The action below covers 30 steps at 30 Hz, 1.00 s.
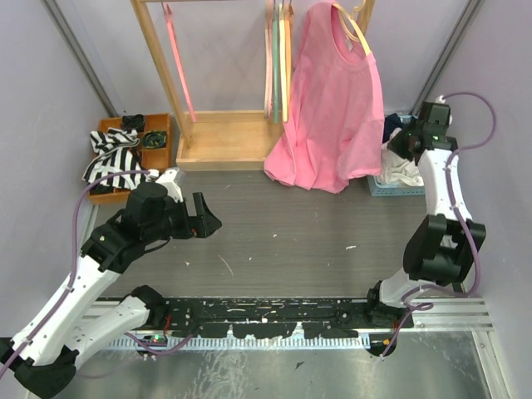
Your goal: Place the t-shirt on the hanger
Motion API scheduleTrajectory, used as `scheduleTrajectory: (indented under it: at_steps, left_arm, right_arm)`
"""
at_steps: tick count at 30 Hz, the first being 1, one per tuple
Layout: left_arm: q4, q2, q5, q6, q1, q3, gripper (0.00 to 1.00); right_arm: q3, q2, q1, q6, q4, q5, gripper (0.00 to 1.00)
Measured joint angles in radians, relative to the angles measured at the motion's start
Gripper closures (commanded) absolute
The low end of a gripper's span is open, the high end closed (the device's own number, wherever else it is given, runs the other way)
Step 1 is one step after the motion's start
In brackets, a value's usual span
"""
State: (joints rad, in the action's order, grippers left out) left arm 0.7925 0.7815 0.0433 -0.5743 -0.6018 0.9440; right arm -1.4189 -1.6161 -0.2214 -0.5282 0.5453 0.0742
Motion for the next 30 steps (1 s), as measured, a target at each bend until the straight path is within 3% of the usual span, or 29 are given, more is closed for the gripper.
scheduleTrajectory:
  at_steps: [8,19,25,30]
  left_arm:
    - [0.045,-0.021,-0.005,0.003,0.000,0.066,0.02]
    - [0.117,-0.059,-0.009,0.015,0.000,0.161,0.02]
    - [0.159,-0.086,-0.014,0.023,0.000,0.192,0.02]
    - [0.185,-0.108,-0.020,0.032,0.000,0.213,0.02]
  right_arm:
    - [-0.150,0.194,-0.064,0.007,0.112,-0.018,0.99]
    - [-0.533,0.354,-0.067,0.011,0.306,-0.009,0.99]
    - [-0.705,0.402,-0.067,-0.021,0.340,0.074,0.99]
    - [-0.713,0.459,-0.067,-0.084,0.309,0.212,0.99]
